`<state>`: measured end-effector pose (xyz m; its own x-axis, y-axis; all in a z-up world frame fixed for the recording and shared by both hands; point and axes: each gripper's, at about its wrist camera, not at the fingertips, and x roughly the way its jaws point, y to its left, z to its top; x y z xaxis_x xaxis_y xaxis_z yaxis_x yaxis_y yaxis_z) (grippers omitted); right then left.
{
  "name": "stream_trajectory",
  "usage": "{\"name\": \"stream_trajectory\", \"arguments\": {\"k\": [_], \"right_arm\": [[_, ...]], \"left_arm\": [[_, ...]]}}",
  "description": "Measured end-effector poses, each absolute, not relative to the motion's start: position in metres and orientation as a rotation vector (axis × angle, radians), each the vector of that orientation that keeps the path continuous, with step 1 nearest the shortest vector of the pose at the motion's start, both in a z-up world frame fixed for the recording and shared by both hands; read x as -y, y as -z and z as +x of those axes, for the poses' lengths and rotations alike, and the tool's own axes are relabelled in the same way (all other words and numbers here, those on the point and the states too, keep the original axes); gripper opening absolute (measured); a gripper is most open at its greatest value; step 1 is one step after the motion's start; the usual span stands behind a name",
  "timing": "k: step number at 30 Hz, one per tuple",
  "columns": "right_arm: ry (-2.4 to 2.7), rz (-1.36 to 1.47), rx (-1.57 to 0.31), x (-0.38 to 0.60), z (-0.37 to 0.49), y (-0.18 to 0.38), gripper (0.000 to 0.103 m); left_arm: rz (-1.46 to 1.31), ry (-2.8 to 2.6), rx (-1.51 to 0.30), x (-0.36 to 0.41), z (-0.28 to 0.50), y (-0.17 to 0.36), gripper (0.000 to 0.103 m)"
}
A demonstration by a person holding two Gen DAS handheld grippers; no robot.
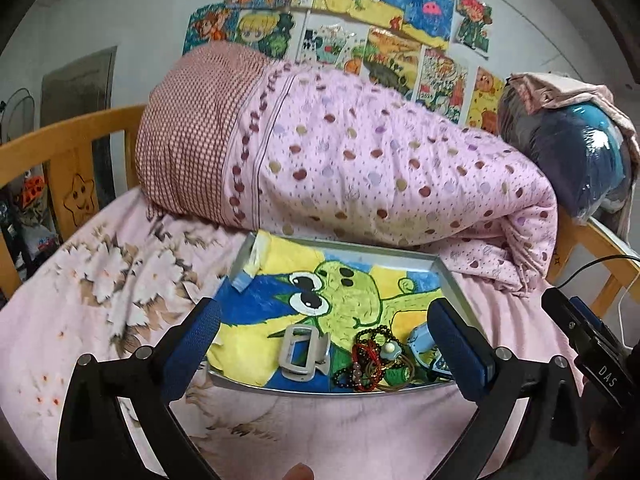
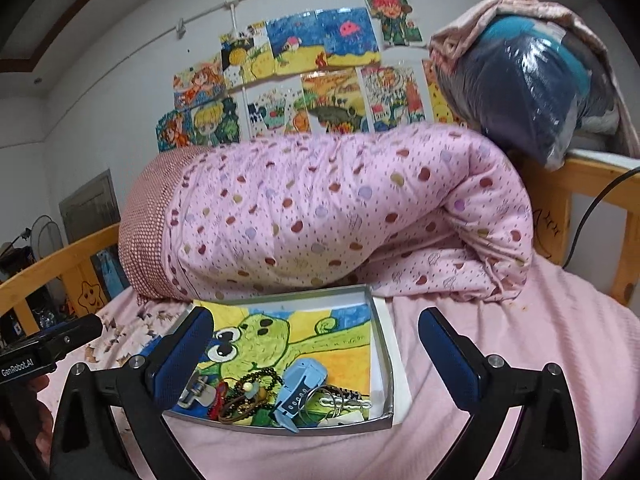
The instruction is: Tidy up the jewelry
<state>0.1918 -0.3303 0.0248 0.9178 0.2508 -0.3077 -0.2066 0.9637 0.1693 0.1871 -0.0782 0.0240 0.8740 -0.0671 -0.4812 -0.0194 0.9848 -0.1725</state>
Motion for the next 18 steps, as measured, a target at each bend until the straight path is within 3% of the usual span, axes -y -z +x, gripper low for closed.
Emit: {"name": "stream_trajectory", "arguments": {"k": [18], "right_arm": [[-0.19, 0.072, -0.202, 0.323, 0.084, -0.055, 0.103]], "left_arm": [[-0.152, 0.078, -0.404, 0.059, 0.103, -0.049, 0.101]]}}
